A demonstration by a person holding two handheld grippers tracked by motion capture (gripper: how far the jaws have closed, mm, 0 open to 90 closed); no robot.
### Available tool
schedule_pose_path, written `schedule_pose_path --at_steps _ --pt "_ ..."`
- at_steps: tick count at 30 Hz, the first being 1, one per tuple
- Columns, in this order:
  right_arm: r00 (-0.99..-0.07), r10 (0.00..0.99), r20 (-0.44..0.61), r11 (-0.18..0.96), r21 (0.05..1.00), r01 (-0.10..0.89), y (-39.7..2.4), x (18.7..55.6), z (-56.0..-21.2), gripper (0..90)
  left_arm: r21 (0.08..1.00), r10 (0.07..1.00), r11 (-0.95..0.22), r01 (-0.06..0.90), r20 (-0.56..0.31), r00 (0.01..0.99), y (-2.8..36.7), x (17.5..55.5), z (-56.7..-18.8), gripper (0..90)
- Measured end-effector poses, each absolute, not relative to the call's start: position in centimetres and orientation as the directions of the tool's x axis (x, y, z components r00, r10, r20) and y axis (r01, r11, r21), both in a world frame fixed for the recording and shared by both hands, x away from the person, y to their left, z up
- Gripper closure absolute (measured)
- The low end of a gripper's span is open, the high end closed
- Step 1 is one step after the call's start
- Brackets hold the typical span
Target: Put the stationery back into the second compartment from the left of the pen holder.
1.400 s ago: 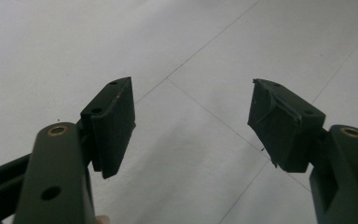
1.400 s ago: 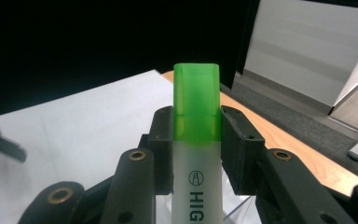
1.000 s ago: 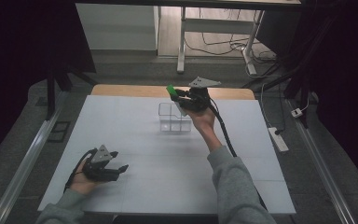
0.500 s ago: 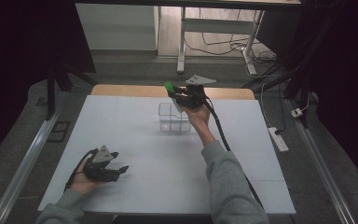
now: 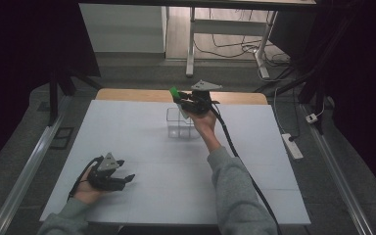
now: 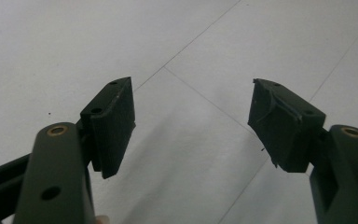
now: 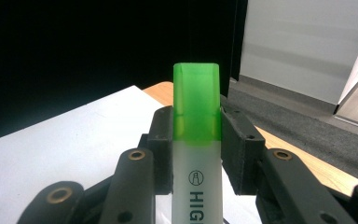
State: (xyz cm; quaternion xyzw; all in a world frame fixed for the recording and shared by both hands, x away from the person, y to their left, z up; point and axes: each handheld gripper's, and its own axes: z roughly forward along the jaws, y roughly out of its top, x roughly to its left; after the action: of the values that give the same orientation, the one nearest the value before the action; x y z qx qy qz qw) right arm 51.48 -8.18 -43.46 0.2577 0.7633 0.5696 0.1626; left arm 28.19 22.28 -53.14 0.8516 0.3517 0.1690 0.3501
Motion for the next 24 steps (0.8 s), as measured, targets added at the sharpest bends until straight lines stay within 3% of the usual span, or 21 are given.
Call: schedule_pose_path --at_steps 10,24 --pt "-0.808 0.589 0.032 0.232 0.950 0.207 -8.5 51.0 -43.1 54.5 0.713 0.717 -0.511 0.480 0.046 0.695 22.3 28.2 -53.1 31.2" --pt "-0.842 0.539 0.013 0.332 0.916 0.227 -9.3 49.0 -42.3 47.8 0.711 0.716 -0.513 0.482 0.045 0.696 22.3 28.2 -53.2 31.1"
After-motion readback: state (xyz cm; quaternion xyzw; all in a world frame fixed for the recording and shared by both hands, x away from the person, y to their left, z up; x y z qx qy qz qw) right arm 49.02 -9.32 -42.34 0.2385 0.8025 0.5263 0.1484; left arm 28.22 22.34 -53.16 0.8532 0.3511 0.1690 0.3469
